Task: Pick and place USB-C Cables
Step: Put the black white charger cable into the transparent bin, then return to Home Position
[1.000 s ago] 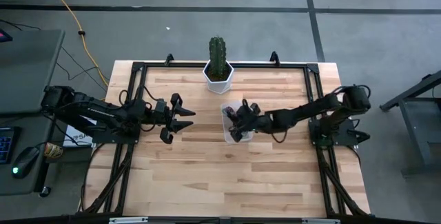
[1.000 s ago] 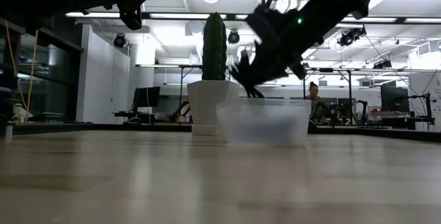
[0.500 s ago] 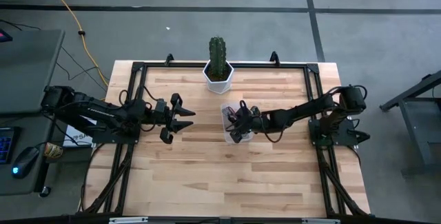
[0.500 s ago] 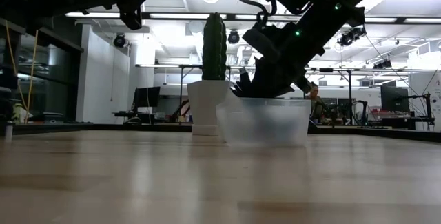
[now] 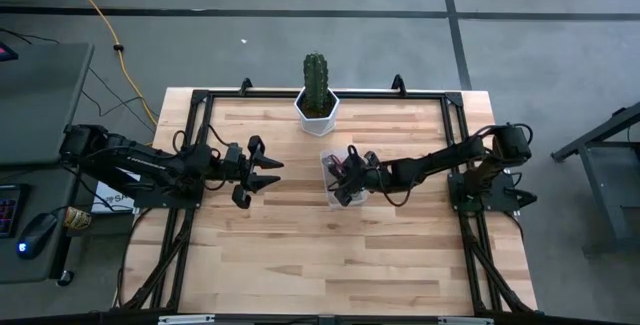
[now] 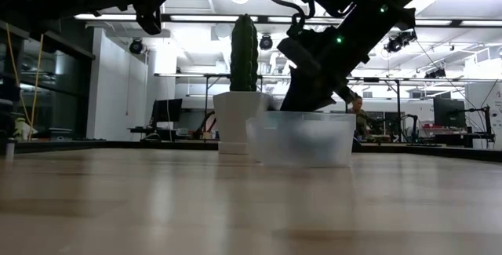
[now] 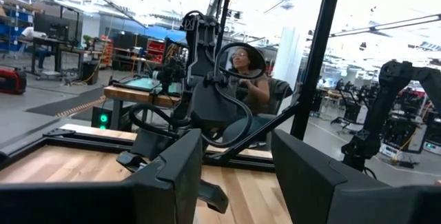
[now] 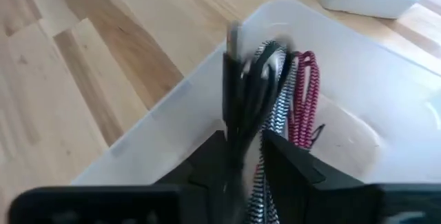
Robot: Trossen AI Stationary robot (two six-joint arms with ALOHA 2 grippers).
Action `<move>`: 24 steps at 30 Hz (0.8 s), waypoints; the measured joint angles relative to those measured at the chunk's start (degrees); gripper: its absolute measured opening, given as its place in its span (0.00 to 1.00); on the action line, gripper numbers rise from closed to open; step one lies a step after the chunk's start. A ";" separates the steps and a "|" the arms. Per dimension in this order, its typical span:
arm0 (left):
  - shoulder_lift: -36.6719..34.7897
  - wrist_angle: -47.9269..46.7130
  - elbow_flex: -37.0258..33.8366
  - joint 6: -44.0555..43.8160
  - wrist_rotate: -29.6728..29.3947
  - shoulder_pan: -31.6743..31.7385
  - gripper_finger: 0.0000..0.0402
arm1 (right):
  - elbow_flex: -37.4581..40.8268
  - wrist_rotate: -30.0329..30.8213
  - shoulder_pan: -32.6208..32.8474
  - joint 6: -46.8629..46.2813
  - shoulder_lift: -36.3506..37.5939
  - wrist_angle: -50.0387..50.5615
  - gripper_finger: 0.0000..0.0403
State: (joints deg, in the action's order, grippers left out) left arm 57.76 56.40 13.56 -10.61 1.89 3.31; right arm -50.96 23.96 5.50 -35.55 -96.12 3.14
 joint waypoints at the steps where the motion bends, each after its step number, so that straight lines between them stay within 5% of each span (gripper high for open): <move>1: 0.00 0.01 0.00 0.17 0.00 0.00 0.38 | 0.00 0.02 -0.02 0.01 0.00 0.33 0.26; 10: 0.00 0.00 0.00 0.30 0.02 -0.02 0.38 | 0.00 -0.07 0.00 5.36 0.05 -0.63 0.47; 17: 0.00 -0.03 0.00 0.86 0.02 -0.04 0.38 | 0.00 0.46 0.69 11.26 4.31 1.86 0.49; 24: 0.00 -0.04 0.00 0.74 0.02 -0.07 0.38 | 0.00 10.98 6.41 12.32 10.93 9.34 0.49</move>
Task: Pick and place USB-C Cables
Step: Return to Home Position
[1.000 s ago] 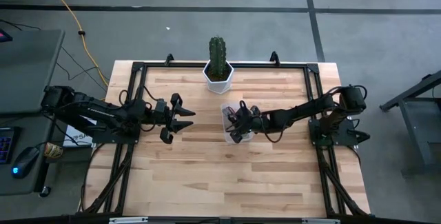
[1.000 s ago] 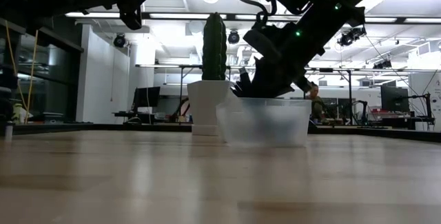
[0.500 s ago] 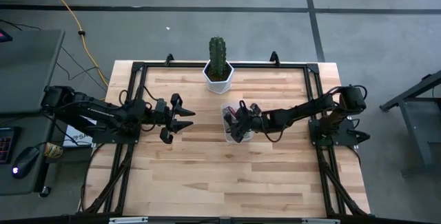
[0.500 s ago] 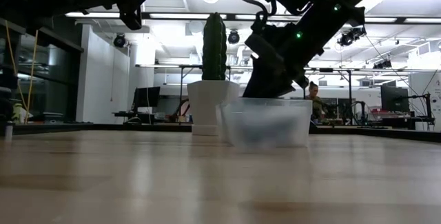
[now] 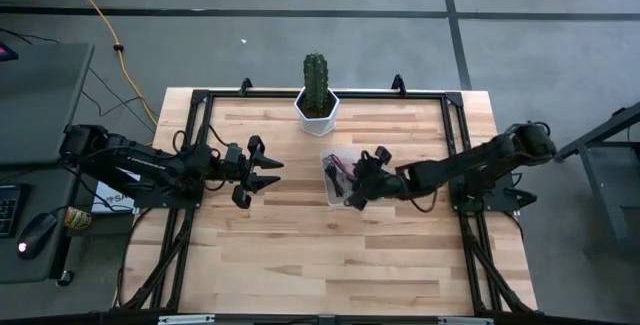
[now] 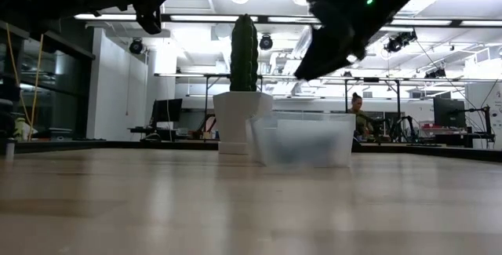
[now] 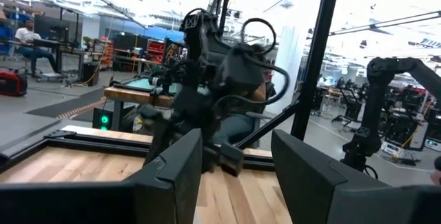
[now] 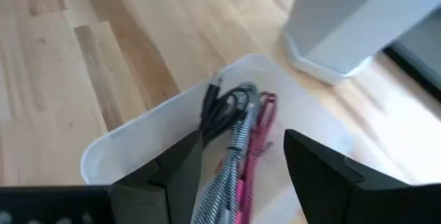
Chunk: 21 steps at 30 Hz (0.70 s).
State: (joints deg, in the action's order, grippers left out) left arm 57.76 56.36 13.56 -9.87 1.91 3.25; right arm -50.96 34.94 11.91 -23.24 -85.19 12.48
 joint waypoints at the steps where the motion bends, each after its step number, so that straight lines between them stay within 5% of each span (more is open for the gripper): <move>1: 0.00 0.00 0.00 0.00 0.00 -0.02 0.38 | 0.00 1.65 0.91 -0.24 0.64 1.04 0.49; 9: 0.00 0.00 0.00 0.00 0.00 0.00 0.38 | 1.68 9.03 3.38 -2.61 4.74 8.74 0.49; 15: 0.00 0.00 0.00 0.00 0.00 -0.02 0.38 | 10.66 2.16 -3.81 -4.99 11.99 7.61 0.49; 21: -0.01 0.04 0.00 0.00 -0.10 0.11 0.38 | 21.03 -13.81 -12.41 2.90 25.41 -8.38 0.49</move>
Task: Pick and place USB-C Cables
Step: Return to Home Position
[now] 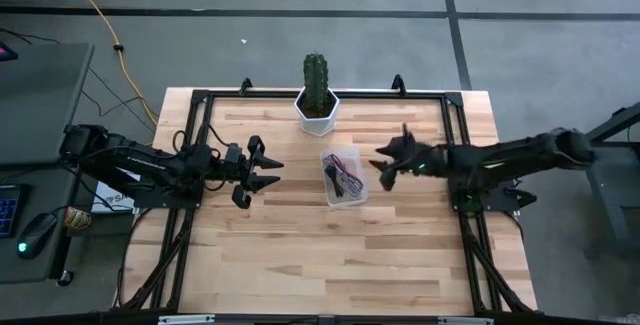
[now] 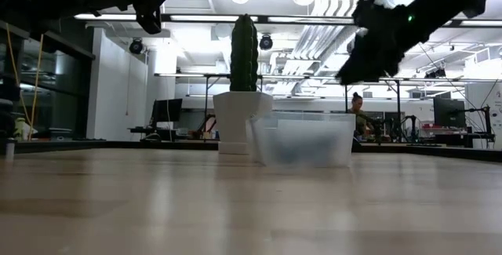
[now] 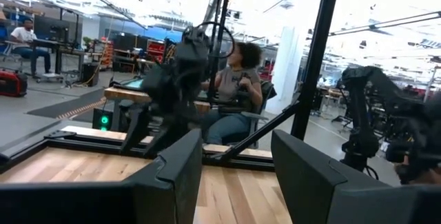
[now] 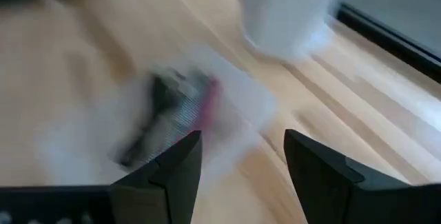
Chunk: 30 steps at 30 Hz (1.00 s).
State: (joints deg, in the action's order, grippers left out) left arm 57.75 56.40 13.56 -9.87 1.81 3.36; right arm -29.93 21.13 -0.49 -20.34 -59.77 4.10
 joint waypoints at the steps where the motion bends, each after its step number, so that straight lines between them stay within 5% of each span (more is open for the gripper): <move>1: -0.01 -0.01 0.00 0.00 -0.06 0.00 0.38 | 1.48 -3.22 -1.28 1.76 2.28 -3.46 0.49; 8: 0.00 -0.03 0.00 0.00 -0.09 0.00 0.38 | 7.26 -16.23 -5.63 7.78 11.75 -16.78 0.49; 24: -0.01 -0.07 0.00 0.00 -0.12 -0.02 0.38 | 8.34 -12.81 -5.37 9.25 19.70 -2.99 0.49; 30: -0.01 -0.13 0.00 -0.04 -0.11 -0.04 0.38 | 16.52 -12.86 -2.04 10.64 25.11 -15.10 0.49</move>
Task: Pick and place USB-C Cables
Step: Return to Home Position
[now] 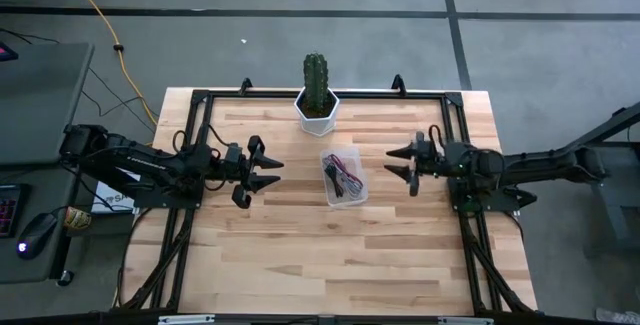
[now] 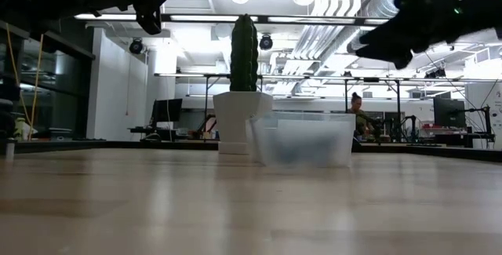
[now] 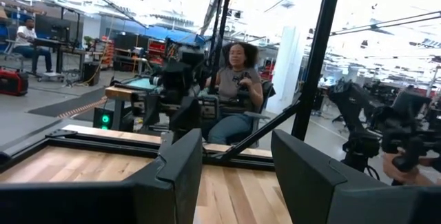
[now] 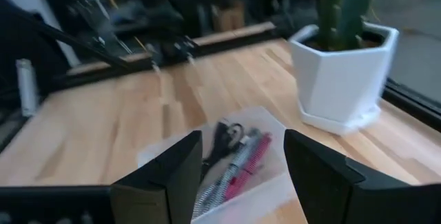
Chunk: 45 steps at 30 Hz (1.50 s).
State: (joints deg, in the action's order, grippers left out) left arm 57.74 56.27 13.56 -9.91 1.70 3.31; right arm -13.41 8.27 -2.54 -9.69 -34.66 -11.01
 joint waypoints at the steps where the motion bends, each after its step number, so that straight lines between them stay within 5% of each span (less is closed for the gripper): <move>1: 0.01 -0.05 0.00 -0.39 0.02 0.00 0.38 | 2.34 -0.13 0.50 0.63 1.06 -3.26 0.49; 7: 0.00 -0.81 0.00 -0.92 0.00 0.02 0.38 | 10.34 0.24 0.60 0.78 8.13 -11.88 0.49; 19: 0.01 -1.10 0.00 -0.45 0.00 0.02 0.38 | 10.90 0.69 0.60 0.63 22.43 5.62 0.49; 25: 0.00 -1.20 0.00 -0.44 0.00 0.02 0.38 | 12.83 1.30 0.60 0.70 26.94 6.22 0.49; 40: 0.00 -1.23 0.00 -0.44 0.00 0.02 0.38 | 12.85 2.22 0.76 0.62 28.30 8.40 0.48; 45: 0.00 -1.23 0.00 -0.44 0.00 0.02 0.38 | 12.85 2.69 0.76 0.72 28.34 8.29 0.35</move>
State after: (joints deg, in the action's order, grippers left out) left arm 57.74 55.05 13.56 -10.35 1.69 3.33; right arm -0.56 10.96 -1.78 -8.98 -6.33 -2.72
